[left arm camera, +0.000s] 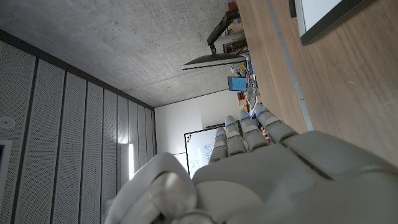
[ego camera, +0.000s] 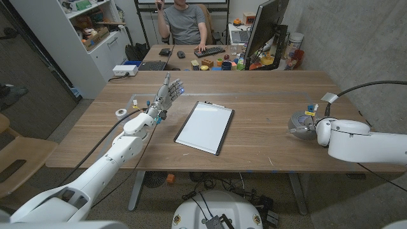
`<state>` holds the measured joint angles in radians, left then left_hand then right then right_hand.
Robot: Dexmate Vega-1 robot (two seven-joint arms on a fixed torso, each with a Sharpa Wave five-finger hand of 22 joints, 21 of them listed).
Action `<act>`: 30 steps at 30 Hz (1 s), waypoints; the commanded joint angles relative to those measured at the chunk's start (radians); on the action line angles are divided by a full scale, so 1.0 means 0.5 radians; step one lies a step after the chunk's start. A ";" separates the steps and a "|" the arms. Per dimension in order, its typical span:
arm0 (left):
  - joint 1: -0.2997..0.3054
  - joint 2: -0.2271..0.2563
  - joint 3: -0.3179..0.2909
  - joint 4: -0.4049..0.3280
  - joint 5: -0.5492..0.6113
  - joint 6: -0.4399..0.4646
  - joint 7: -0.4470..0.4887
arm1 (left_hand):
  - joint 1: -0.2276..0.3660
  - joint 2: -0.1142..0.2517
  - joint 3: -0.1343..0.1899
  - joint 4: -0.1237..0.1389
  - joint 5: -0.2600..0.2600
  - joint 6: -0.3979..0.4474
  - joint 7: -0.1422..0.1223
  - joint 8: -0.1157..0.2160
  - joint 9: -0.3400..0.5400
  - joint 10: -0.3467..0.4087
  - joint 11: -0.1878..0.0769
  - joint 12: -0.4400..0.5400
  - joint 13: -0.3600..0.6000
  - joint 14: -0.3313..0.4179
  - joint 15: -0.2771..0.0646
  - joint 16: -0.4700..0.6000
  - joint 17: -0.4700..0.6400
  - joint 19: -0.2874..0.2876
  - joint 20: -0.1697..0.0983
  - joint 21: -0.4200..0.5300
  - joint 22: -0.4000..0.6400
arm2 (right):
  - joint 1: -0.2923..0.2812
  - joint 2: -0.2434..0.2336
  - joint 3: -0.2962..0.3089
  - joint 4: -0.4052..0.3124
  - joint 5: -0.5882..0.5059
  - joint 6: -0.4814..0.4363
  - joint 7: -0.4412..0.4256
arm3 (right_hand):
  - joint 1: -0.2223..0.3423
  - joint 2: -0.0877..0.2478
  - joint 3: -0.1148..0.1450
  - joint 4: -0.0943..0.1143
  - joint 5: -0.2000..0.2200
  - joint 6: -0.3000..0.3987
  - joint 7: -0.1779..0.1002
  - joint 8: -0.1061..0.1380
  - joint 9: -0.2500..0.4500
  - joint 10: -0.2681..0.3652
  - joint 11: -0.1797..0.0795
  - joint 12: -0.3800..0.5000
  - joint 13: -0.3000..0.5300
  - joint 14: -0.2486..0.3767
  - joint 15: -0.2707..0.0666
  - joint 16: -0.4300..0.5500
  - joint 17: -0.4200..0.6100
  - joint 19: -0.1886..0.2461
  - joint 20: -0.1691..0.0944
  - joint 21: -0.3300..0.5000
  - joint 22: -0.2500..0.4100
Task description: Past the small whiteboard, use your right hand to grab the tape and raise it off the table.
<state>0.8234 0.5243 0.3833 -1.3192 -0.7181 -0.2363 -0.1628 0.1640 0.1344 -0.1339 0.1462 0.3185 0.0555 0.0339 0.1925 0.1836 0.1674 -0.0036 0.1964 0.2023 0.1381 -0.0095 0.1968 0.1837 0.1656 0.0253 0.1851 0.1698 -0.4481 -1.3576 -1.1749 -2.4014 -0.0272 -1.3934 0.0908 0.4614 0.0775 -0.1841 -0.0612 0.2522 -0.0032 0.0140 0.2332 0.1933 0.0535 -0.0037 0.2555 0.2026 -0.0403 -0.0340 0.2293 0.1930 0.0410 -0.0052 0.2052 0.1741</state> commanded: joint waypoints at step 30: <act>-0.012 -0.042 0.001 0.065 -0.026 -0.010 -0.009 | 0.011 0.011 0.010 0.003 0.006 0.034 -0.002 0.017 0.007 0.032 0.007 0.016 0.003 0.021 0.002 0.010 0.010 0.011 0.002 0.013 0.006 | -0.833 0.523 0.672 0.371 -2.862 0.191 1.983 | 1.710 0.202 0.654 -0.141 -0.100 1.263 -0.399 0.724 0.554 1.406 -0.414 1.073 0.878 1.405 -0.391 1.543 0.990 0.871 -0.229 1.050 0.608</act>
<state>0.8201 0.5088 0.3835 -1.2983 -0.7238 -0.2382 -0.1580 0.1640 0.1344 -0.1339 0.1461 0.3185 0.0645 0.0321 0.1963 0.1835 0.1727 0.0018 0.2003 0.2022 0.1380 -0.0094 0.1968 0.1837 0.1656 0.0253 0.1851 0.1698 -0.7239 -1.0985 -1.0437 -2.1507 -1.2528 -1.3696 0.9540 1.1629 0.0411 0.1070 -0.1310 0.2050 0.5384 -0.1023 0.5854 0.4611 0.6812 -0.1484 0.7435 0.4687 0.6386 -0.0623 0.7309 0.4501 0.3085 0.1198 0.7151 0.3540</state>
